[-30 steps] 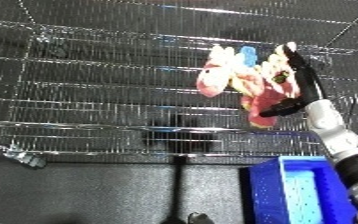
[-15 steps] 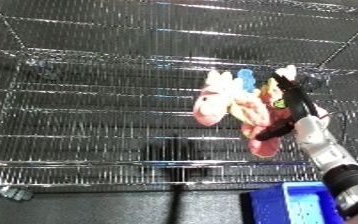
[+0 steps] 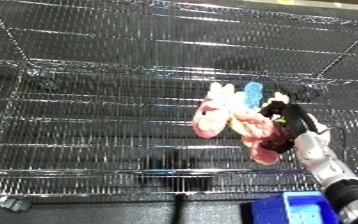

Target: Pick up the object and place it into the box

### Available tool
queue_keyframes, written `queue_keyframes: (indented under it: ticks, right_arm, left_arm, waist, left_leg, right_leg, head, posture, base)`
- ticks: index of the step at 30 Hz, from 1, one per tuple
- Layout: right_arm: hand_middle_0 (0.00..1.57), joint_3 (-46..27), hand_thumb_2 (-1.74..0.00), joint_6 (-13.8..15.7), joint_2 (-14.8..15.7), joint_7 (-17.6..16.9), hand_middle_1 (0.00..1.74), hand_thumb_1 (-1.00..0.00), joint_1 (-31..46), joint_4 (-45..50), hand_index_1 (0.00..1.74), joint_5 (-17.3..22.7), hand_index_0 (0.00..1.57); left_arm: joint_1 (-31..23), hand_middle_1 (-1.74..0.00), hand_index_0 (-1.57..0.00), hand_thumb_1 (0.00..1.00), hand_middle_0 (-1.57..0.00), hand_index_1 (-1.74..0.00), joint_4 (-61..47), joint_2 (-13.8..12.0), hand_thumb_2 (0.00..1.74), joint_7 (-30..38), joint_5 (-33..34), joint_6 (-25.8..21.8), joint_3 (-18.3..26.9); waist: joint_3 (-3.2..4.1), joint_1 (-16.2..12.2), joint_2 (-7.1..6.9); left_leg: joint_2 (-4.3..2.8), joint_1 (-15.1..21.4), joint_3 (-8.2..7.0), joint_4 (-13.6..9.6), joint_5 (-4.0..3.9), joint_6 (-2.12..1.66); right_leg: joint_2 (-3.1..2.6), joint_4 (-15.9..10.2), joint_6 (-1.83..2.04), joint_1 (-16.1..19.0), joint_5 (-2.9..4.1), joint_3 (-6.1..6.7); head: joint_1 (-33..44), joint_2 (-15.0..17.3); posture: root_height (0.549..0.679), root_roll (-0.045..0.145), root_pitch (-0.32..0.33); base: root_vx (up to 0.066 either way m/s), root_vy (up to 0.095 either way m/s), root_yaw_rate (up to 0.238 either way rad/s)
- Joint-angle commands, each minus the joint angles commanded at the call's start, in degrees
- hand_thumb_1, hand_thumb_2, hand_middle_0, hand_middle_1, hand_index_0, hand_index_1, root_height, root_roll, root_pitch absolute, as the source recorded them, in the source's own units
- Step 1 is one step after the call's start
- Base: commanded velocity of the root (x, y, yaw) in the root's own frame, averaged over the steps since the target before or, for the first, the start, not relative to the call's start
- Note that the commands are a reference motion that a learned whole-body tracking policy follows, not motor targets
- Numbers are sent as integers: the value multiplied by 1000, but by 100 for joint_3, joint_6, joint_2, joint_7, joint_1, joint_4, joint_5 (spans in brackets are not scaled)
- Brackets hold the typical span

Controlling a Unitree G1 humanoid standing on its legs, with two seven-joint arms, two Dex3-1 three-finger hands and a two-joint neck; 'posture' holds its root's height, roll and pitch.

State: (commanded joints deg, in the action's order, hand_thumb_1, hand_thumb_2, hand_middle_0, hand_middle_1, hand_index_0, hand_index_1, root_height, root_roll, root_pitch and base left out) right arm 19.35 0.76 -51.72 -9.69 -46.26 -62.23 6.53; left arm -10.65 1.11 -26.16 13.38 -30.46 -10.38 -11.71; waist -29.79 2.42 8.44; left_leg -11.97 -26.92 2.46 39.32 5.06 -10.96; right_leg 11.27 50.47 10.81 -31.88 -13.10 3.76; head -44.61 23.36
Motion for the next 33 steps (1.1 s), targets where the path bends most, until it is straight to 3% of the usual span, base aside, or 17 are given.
queue_keyframes:
  ticks: [10,15,20,26,33]
  right_arm:
    - [1570,-94,-1740,5,33,-72,1740,-1000,166,285,1740,72,1570]
    - [1570,-495,-1740,127,8,-269,1740,-1000,669,1048,1740,157,1570]
    - [1570,-1198,-1740,275,-5,-526,1740,-1000,1441,2164,1740,213,1570]
    - [1570,-2326,-1740,465,69,-845,1740,-1000,2481,3369,1740,356,1570]
    - [1570,-3603,-1740,576,273,-1016,1740,-1000,3758,4423,1740,311,1570]
  left_arm:
    - [-50,-1740,-1570,1000,-1570,-1740,45,-2,1740,-85,-50,45,84]
    - [3,-1740,-1570,1000,-1570,-1740,112,39,1740,-98,11,61,157]
    - [62,-1740,-1570,1000,-1570,-1740,190,102,1740,-91,86,79,228]
    - [46,-1740,-1570,1000,-1570,-1740,207,219,1740,-112,140,140,317]
    - [48,-1740,-1570,1000,-1570,-1740,217,290,1740,-178,205,248,426]
  waist:
    - [0,-30,-78]
    - [0,-105,-139]
    - [0,-234,-212]
    - [0,-441,-323]
    - [0,-644,-458]
  left_leg:
    - [-22,172,-6,3,-2,5]
    - [-40,369,-25,-53,-13,26]
    - [-38,636,-81,-130,-10,58]
    - [-21,892,-139,-100,40,90]
    - [-58,1144,-193,-30,107,106]
  right_leg:
    - [5,-2,17,215,-5,-16]
    - [32,-79,26,450,12,-40]
    - [53,-227,18,765,34,-66]
    - [40,-342,-4,1078,67,-51]
    - [18,-468,-29,1415,112,-31]
  head:
    - [-50,221]
    - [-45,294]
    - [-177,316]
    - [-412,388]
    - [-436,509]
  posture:
    - [608,47,-96]
    - [611,46,-121]
    - [615,46,-151]
    - [617,45,-189]
    - [619,42,-233]
  base:
    - [2,1,11]
    - [-2,4,1]
    - [5,14,-29]
    - [3,22,-58]
    - [10,11,-44]
